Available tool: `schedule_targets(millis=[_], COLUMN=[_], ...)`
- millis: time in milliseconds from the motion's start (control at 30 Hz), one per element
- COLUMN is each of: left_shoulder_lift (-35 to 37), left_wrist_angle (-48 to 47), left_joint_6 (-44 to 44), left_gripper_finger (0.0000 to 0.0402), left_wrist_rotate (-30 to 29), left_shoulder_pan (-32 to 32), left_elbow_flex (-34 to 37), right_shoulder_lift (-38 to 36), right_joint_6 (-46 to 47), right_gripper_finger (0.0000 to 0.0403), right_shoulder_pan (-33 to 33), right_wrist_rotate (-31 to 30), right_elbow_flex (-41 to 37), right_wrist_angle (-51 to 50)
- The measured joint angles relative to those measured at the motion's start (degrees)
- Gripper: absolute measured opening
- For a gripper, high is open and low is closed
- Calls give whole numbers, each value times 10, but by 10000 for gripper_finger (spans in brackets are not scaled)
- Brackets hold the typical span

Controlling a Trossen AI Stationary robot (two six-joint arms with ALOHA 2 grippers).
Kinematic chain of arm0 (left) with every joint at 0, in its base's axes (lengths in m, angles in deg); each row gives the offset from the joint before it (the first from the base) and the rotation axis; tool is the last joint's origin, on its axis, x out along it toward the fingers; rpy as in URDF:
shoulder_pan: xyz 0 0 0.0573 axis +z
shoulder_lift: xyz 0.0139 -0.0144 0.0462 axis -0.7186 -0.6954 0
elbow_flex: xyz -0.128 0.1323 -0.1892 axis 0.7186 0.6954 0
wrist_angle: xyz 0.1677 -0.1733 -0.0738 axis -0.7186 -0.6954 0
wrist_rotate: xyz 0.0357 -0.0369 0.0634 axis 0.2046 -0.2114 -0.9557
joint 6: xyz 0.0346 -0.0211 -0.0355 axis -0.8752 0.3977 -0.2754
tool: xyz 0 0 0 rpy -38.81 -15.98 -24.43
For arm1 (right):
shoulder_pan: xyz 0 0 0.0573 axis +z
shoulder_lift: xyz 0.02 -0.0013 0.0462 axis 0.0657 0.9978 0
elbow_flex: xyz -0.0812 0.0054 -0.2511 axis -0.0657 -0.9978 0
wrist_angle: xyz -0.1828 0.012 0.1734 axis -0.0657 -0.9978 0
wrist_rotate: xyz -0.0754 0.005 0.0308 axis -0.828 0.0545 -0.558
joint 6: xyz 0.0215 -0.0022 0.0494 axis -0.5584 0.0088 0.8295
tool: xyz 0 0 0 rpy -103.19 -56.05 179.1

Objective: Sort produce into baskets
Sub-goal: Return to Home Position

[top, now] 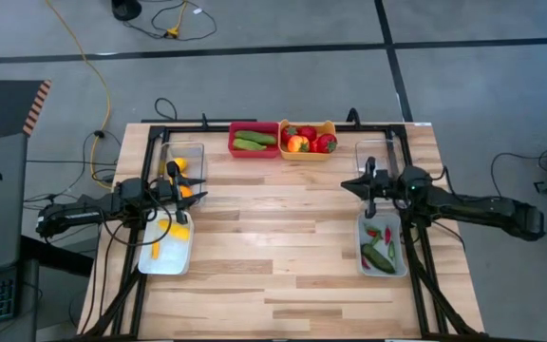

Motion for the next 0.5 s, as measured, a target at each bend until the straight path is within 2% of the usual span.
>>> schedule_targets(millis=[367, 500], left_shoulder_lift=[0, 0], left_wrist_angle=[0, 0], left_joint_6=[0, 0], left_gripper_finger=[158, 158], left_wrist_rotate=[0, 0], left_shoulder_pan=[0, 0], left_elbow_flex=[0, 0], right_shoulder_lift=[-3, -37], right_joint_6=[-13, -13], right_gripper_finger=[51, 51], right_shoulder_pan=[5, 30], right_wrist_rotate=[-18, -58], right_elbow_flex=[0, 0], right_wrist_angle=[-9, -59])
